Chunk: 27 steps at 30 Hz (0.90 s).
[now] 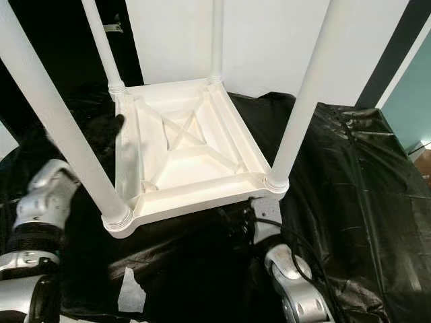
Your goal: Building children table
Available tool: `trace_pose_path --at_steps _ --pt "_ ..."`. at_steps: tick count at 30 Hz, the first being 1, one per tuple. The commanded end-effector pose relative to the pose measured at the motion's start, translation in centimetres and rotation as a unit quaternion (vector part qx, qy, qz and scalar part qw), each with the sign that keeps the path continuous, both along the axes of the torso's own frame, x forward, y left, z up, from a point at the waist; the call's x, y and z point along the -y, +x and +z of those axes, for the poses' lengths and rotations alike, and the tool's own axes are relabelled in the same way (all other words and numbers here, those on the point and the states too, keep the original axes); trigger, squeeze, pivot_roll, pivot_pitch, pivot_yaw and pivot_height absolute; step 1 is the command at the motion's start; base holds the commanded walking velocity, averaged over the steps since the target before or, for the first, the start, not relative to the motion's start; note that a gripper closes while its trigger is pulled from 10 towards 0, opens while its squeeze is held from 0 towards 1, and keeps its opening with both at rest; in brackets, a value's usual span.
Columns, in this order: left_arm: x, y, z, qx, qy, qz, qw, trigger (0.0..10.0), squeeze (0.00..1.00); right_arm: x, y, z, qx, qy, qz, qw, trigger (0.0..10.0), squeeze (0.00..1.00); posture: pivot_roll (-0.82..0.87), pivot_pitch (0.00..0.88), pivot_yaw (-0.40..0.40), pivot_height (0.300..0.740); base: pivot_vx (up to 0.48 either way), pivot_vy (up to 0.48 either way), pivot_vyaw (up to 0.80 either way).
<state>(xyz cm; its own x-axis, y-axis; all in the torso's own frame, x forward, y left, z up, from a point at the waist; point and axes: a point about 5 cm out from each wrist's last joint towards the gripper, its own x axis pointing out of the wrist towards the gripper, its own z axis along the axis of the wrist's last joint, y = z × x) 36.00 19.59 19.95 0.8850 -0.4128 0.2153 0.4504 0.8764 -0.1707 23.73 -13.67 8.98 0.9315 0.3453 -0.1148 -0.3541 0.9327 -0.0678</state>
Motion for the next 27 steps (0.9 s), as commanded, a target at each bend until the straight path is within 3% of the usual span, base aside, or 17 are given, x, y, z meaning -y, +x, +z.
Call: trace_pose_path --at_steps 1,7,12,15,25,27 --pt "1.9 -1.3 0.0 0.04 0.021 -0.185 0.982 10.0 0.0 0.4 -0.1 0.0 -0.007 0.007 -0.01 1.0 10.0 0.0 -0.1 0.0 0.003 0.74 0.0 0.0 0.0" --pt "4.1 -2.5 -0.4 0.044 0.021 -0.267 0.962 10.0 0.0 0.5 0.4 0.0 -0.014 0.026 -0.028 0.999 10.0 0.0 -0.11 0.0 0.006 0.74 0.0 0.0 0.0" --pt "6.1 -4.6 -1.5 0.038 0.041 -0.343 0.938 10.0 0.0 0.7 1.7 0.3 -0.017 0.039 -0.064 0.997 10.0 0.0 -0.09 0.0 0.002 0.74 0.0 0.0 0.0" --pt "7.0 -5.6 -1.8 0.034 0.038 -0.361 0.931 10.0 0.0 1.1 2.7 0.5 -0.011 0.029 -0.096 0.995 10.0 0.0 -0.09 0.0 0.002 0.74 0.0 0.0 0.0" --pt "8.5 -8.1 -1.8 0.029 0.01 -0.407 0.913 10.0 0.0 1.9 3.8 0.5 -0.015 0.032 -0.143 0.989 10.0 0.0 -0.06 0.0 -0.001 0.74 0.0 0.0 0.0" --pt "9.8 -9.6 -1.7 0.028 -0.012 -0.432 0.901 10.0 0.0 1.9 4.3 0.4 -0.019 0.034 -0.147 0.988 10.0 0.0 -0.05 0.0 -0.002 0.74 0.0 0.0 0.0"
